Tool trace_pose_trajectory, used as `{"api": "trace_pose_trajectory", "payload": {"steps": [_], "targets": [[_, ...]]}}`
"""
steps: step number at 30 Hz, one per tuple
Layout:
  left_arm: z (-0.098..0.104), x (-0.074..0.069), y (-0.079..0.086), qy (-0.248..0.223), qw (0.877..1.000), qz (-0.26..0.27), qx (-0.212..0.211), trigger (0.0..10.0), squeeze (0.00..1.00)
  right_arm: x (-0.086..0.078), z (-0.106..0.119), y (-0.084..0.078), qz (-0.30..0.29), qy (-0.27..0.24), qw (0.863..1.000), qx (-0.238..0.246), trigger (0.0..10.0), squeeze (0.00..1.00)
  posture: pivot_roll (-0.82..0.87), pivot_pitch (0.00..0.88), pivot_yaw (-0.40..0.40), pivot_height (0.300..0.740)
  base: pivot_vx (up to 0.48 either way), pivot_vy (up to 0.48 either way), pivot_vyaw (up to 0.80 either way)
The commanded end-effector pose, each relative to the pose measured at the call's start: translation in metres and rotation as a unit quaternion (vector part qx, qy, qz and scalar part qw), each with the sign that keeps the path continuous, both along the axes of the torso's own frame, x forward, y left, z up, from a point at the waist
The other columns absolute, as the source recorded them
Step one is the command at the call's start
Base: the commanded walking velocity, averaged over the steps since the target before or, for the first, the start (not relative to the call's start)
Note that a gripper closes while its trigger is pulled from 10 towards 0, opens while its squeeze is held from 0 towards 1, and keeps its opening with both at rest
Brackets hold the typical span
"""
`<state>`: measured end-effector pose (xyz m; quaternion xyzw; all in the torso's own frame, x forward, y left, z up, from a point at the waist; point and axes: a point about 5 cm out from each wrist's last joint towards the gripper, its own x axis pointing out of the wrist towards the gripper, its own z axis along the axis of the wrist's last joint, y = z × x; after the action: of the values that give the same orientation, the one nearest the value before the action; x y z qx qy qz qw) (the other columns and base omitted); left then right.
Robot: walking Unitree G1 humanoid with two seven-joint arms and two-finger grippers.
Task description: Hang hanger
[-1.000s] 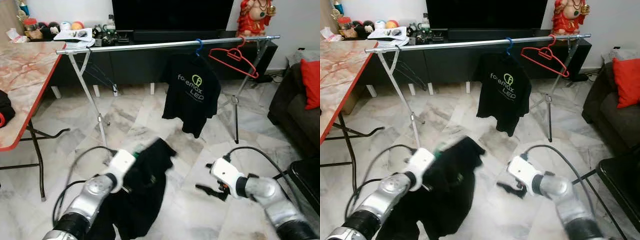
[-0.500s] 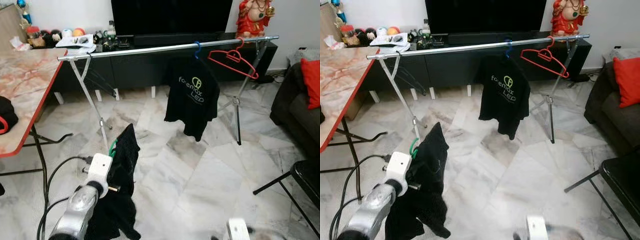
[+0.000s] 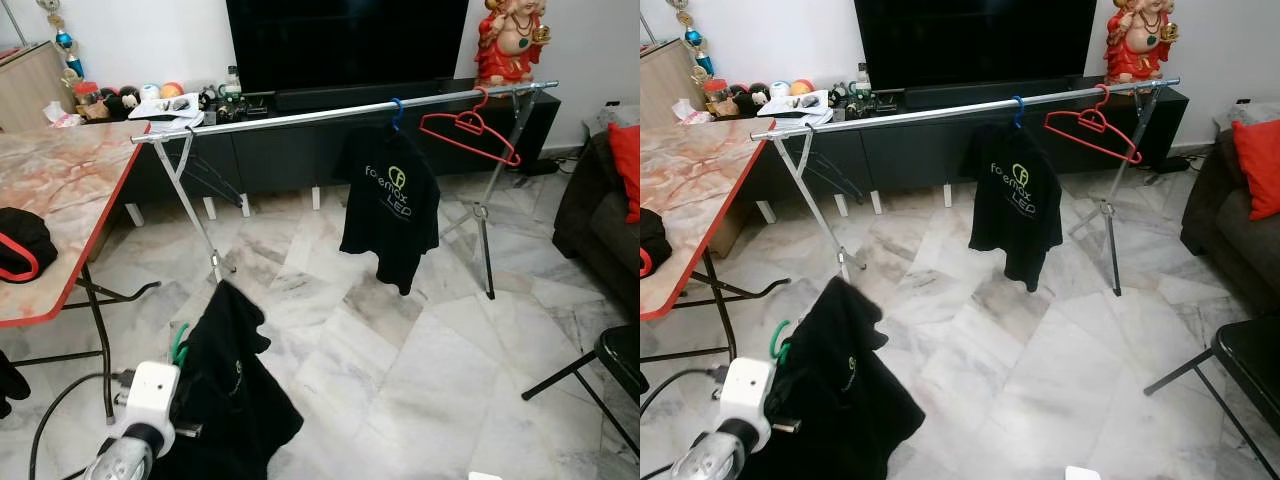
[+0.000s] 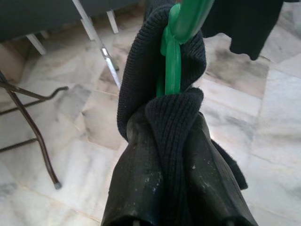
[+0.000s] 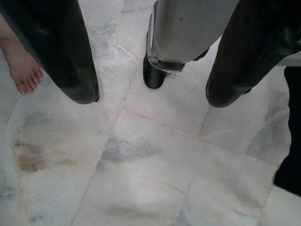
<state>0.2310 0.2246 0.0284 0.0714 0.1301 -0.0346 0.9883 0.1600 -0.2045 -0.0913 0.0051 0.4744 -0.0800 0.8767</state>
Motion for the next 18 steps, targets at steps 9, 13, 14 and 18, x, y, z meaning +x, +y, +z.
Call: {"api": "trace_pose_trajectory", "payload": {"steps": [9,13,14,18], "targets": [[0.004,-0.012,0.000,-0.002,1.000,0.006,-0.011,10.0,0.00,-0.005,-0.003,0.008,-0.011,0.007,1.000,0.003,10.0,0.00,-0.08,0.000,0.040,0.740,0.053,0.000,0.00],[0.004,-0.011,-0.003,-0.004,1.000,0.006,-0.014,10.0,0.00,-0.007,-0.004,0.007,-0.013,0.012,1.000,0.008,10.0,0.00,-0.08,0.000,0.040,0.740,0.247,0.000,0.00],[0.005,-0.011,-0.003,-0.004,1.000,0.006,-0.016,10.0,0.00,-0.007,-0.004,0.007,-0.016,0.011,1.000,0.010,10.0,0.00,-0.08,0.000,0.043,0.740,0.262,0.000,0.00],[0.004,-0.011,-0.003,0.002,1.000,-0.001,-0.014,10.0,0.00,-0.008,-0.004,0.006,-0.051,0.005,0.998,0.023,10.0,0.00,-0.08,0.000,0.052,0.740,0.280,0.000,0.00]]}}
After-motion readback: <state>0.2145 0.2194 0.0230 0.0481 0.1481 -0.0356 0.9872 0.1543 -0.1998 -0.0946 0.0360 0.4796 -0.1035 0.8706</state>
